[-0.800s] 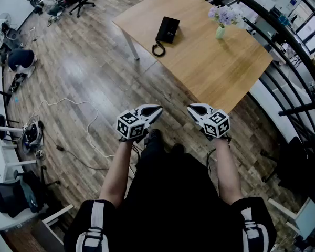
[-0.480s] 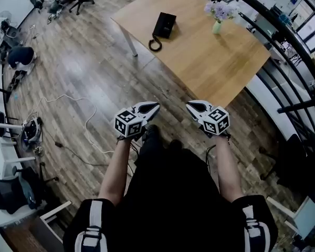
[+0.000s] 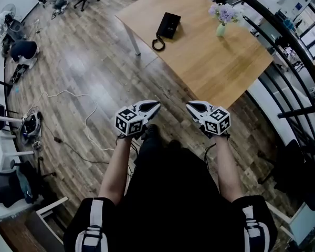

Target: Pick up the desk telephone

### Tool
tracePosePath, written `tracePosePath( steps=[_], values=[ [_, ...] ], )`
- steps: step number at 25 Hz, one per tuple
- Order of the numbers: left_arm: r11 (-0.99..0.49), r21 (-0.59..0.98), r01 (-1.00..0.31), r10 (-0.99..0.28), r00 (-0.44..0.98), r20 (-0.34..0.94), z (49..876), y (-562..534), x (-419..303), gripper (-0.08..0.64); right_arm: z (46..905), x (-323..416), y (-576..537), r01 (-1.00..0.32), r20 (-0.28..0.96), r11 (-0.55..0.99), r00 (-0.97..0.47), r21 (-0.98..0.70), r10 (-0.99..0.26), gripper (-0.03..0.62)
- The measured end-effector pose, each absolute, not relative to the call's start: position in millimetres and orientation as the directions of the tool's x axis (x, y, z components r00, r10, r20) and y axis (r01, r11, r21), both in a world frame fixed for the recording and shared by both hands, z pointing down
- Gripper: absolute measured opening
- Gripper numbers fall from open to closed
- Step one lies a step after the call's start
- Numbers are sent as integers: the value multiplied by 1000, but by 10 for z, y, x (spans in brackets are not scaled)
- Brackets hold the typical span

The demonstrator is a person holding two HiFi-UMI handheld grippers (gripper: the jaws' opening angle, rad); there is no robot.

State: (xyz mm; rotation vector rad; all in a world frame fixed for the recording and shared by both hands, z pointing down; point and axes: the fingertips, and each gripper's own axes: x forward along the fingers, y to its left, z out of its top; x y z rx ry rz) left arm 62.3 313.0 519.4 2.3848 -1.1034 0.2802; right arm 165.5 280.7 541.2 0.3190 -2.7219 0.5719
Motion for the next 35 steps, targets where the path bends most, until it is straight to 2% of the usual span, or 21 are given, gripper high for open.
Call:
tracePosePath(
  steps=[15, 35],
  values=[
    [-526, 342, -779, -678, 627, 384, 5195, 3093, 612, 21, 5491, 1647, 2752, -272, 382, 890, -916, -366, -123, 23],
    [-502, 407, -763, -678, 639, 363, 5324, 2597, 8, 21, 5583, 1101, 2314, -320, 416, 856, -899, -407, -139, 25]
  ],
)
